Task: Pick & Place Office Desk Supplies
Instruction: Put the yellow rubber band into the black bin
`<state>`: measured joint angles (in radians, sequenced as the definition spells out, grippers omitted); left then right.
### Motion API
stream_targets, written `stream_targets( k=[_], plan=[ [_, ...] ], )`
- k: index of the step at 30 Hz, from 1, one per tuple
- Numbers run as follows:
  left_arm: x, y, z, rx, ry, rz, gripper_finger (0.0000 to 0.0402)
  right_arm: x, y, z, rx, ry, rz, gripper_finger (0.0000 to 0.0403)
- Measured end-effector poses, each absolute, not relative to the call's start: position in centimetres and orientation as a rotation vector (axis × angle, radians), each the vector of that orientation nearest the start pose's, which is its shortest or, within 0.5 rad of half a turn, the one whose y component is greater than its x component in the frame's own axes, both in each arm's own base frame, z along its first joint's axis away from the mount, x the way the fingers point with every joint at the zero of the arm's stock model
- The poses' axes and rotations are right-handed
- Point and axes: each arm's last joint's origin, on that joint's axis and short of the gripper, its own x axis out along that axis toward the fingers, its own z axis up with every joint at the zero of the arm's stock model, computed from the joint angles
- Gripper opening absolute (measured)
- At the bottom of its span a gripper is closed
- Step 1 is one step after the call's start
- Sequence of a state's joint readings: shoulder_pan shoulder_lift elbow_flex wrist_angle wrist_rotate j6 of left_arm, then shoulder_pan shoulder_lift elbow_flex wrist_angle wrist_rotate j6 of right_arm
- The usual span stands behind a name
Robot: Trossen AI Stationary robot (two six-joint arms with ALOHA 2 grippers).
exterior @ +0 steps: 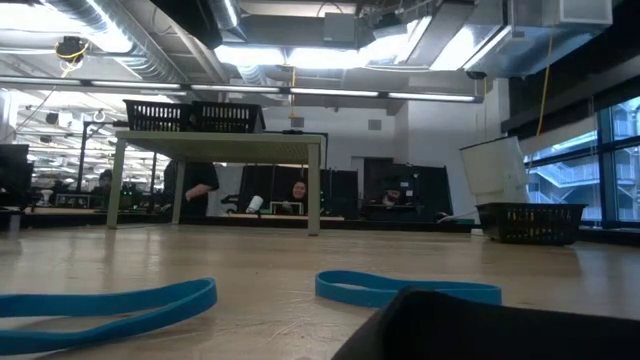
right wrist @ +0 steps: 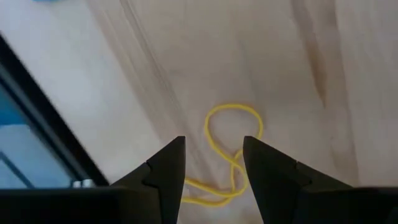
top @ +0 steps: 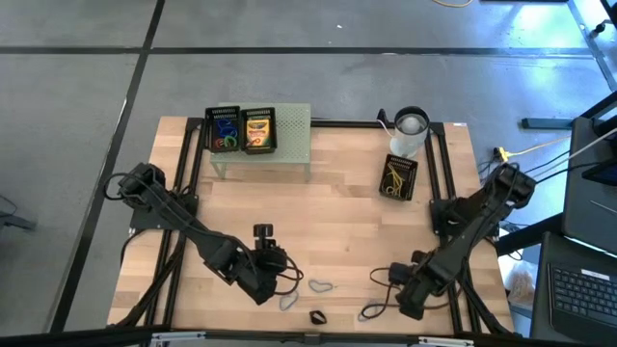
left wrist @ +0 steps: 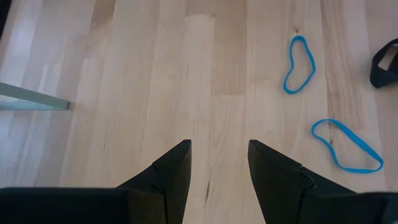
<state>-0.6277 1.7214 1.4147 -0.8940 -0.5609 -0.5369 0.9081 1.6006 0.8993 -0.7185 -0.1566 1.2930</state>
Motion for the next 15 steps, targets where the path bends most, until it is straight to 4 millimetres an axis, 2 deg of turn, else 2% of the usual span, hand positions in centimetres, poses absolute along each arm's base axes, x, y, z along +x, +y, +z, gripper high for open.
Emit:
stream_targets(
  k=[8,15],
  plan=[
    [28.8,-19.0,26.2,0.18,0.956,0.204,0.0153,16.2,21.8,14.1,0.384,1.65,-0.17,0.0162],
    [28.8,-19.0,26.2,0.18,0.956,0.203,0.0153,16.4,22.0,13.3,0.329,1.651,-0.156,0.0162]
  ],
)
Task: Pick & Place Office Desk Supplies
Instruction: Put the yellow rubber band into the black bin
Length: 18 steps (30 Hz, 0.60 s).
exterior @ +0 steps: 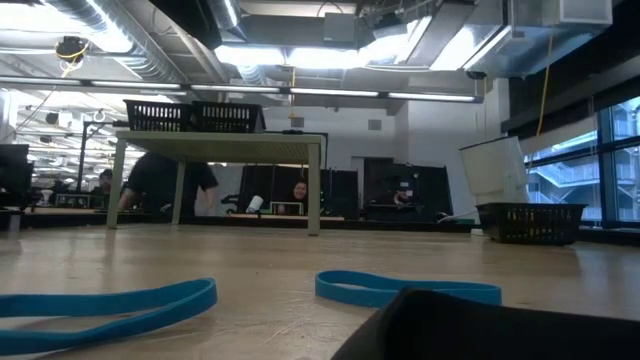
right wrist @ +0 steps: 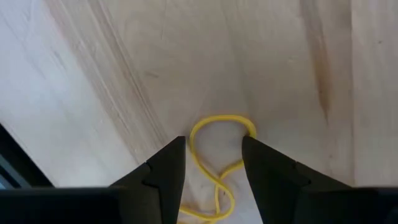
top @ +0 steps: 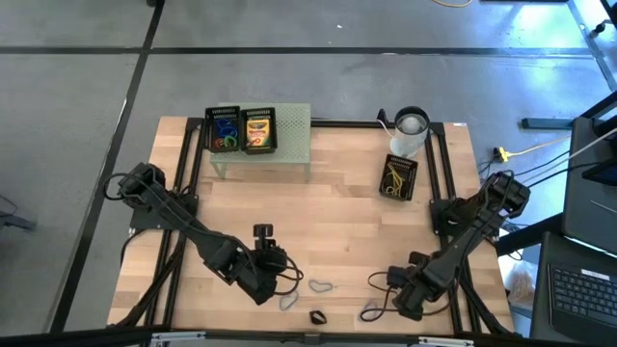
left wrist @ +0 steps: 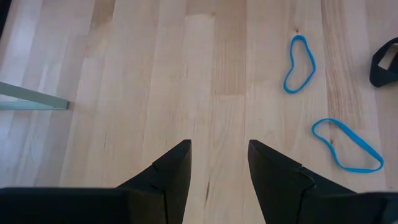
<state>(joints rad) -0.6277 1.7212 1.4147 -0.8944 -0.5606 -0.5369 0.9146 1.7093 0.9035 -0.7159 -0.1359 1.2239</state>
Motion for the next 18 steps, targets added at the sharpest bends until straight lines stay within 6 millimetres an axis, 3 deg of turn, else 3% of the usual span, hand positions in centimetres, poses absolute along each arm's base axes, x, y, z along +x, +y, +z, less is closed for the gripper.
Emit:
stream_targets(
  k=[9,18],
  plan=[
    [28.79,-18.99,26.18,0.18,0.956,0.203,0.0153,16.52,21.71,13.24,0.277,1.573,-0.202,0.0136],
    [28.79,-18.99,26.18,0.18,0.956,0.203,0.0153,16.62,21.7,13.19,0.273,1.555,-0.204,0.0024]
  ],
)
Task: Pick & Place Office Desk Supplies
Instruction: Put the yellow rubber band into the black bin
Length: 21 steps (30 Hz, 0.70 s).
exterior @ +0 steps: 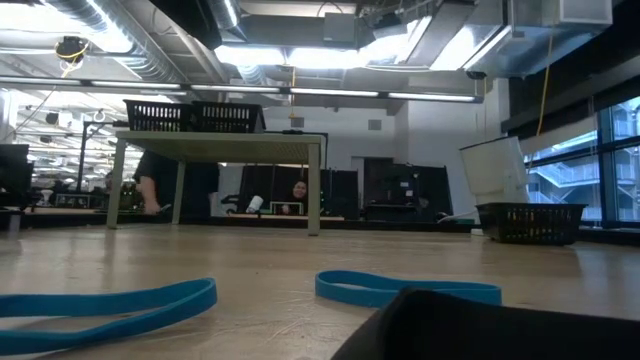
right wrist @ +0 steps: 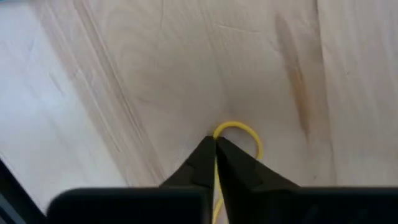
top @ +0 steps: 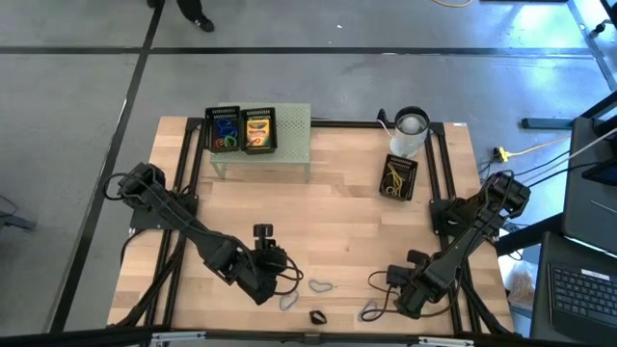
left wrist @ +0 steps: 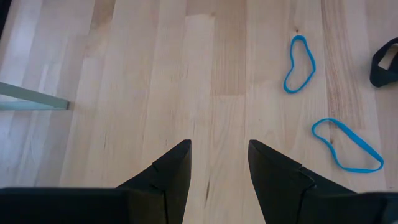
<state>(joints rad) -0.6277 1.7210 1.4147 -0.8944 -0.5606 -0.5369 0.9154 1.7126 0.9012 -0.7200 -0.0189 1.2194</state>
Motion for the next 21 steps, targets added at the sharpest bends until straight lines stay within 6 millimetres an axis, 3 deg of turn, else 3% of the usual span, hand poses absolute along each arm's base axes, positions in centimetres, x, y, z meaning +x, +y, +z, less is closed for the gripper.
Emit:
stream_targets(
  k=[2,13,21],
  plan=[
    [28.8,-19.0,26.2,0.18,0.956,0.203,0.0153,16.6,21.7,13.2,0.273,1.554,-0.203,0.0007],
    [28.8,-19.0,26.2,0.18,0.956,0.203,0.0153,16.8,21.8,13.4,0.293,1.513,-0.218,0.0002],
    [28.8,-19.0,26.2,0.179,0.956,0.203,0.0153,18.5,22.4,15.9,0.193,1.222,-0.19,0.0001]
  ],
)
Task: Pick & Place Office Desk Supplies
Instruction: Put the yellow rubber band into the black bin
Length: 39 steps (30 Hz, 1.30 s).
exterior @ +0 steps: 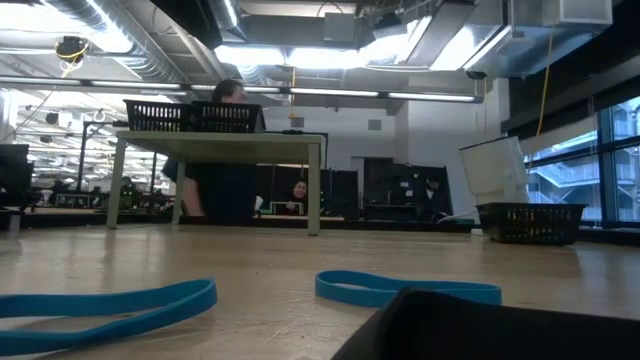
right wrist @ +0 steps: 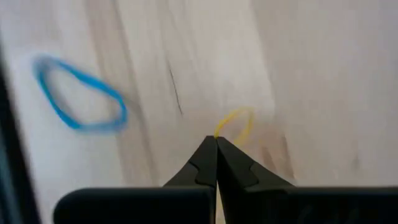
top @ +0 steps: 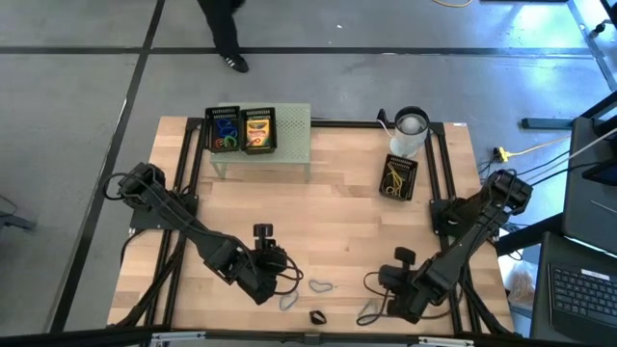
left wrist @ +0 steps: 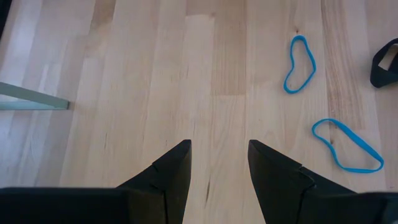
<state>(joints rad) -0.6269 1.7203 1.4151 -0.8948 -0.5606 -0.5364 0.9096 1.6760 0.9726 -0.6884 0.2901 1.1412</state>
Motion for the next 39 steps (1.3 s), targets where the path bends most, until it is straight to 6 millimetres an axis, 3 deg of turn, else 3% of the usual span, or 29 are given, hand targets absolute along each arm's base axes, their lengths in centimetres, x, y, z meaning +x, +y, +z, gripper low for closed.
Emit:
stream_targets(
  k=[10,26,39],
  plan=[
    [28.8,-18.9,26.2,0.187,0.947,0.216,0.0153,21.2,22.9,20.1,0.032,0.885,-0.218,0.0],
    [28.9,-18.8,26.3,0.212,0.924,0.241,0.0153,25.8,21.3,27.3,-0.071,0.385,-0.548,0.0],
    [29.0,-18.5,26.5,0.287,0.853,0.327,0.0153,29.1,18.9,32.9,-0.168,0.373,-0.592,0.0]
  ],
)
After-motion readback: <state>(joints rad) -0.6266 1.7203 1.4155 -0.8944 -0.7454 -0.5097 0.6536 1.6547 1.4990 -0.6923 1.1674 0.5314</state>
